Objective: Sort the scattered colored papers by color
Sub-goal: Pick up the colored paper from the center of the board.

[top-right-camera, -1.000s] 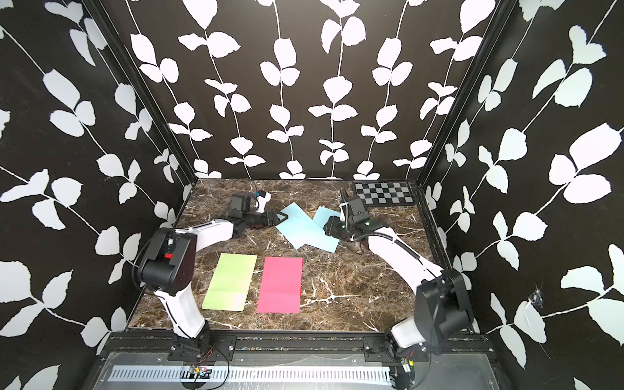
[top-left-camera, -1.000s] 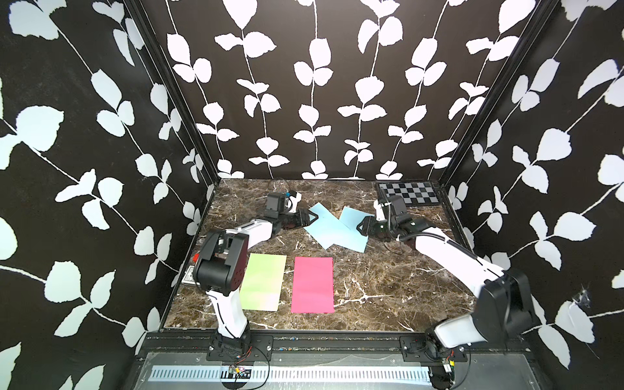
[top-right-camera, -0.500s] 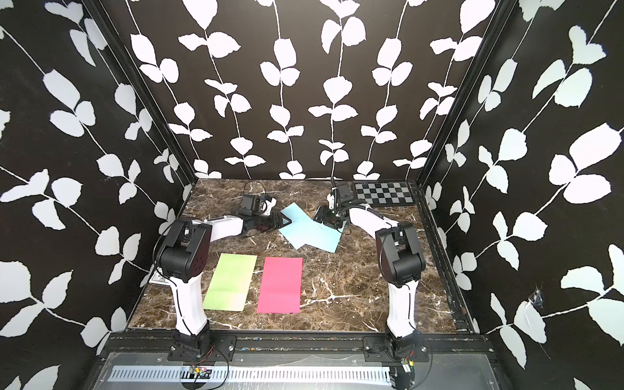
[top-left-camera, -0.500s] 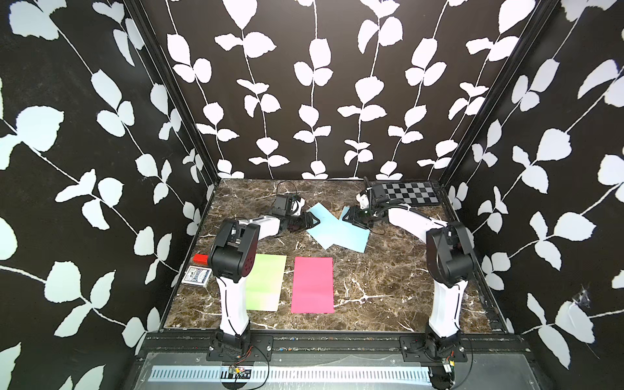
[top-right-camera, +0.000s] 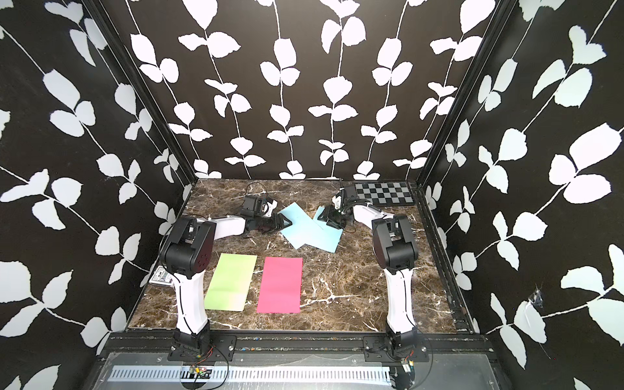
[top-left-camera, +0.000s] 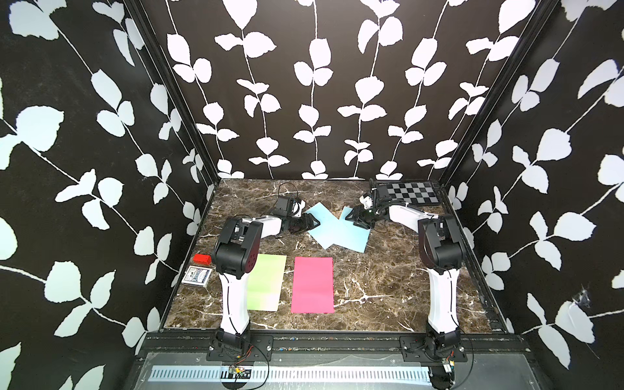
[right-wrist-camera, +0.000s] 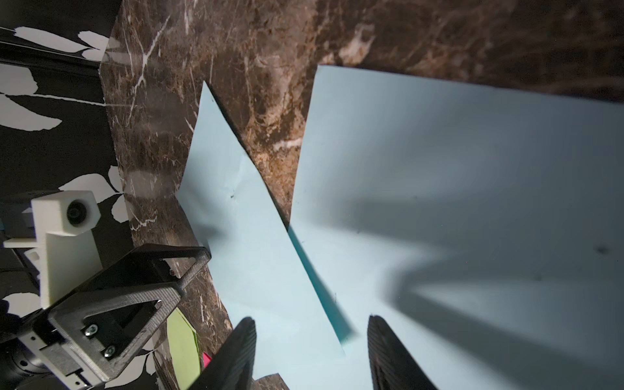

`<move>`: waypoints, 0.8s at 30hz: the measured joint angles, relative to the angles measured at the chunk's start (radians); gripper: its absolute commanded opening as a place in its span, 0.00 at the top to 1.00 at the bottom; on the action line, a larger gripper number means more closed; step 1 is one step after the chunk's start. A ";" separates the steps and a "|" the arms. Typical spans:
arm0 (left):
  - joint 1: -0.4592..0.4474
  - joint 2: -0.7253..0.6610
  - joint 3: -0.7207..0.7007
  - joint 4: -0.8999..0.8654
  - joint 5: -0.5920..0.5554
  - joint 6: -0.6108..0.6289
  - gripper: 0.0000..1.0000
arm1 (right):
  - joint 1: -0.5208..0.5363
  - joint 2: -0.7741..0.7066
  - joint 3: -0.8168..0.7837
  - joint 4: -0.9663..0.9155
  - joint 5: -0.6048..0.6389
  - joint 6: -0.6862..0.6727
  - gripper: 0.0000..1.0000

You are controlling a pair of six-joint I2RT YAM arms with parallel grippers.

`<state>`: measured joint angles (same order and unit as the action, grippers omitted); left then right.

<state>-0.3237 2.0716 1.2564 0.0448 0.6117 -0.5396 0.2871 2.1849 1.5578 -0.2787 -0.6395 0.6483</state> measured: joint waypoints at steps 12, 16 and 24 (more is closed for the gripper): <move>0.000 0.032 0.042 -0.001 0.012 0.000 0.36 | 0.000 0.059 0.012 0.074 -0.121 0.041 0.53; 0.000 0.042 0.060 -0.014 0.019 0.005 0.36 | 0.001 0.062 0.008 0.088 -0.147 0.048 0.60; 0.000 0.085 0.138 -0.065 0.035 0.032 0.35 | 0.006 0.062 -0.023 0.119 -0.192 0.059 0.63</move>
<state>-0.3233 2.1571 1.3945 -0.0204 0.6468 -0.5072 0.2932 2.2471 1.5349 -0.1593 -0.8310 0.7074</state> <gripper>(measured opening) 0.647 0.376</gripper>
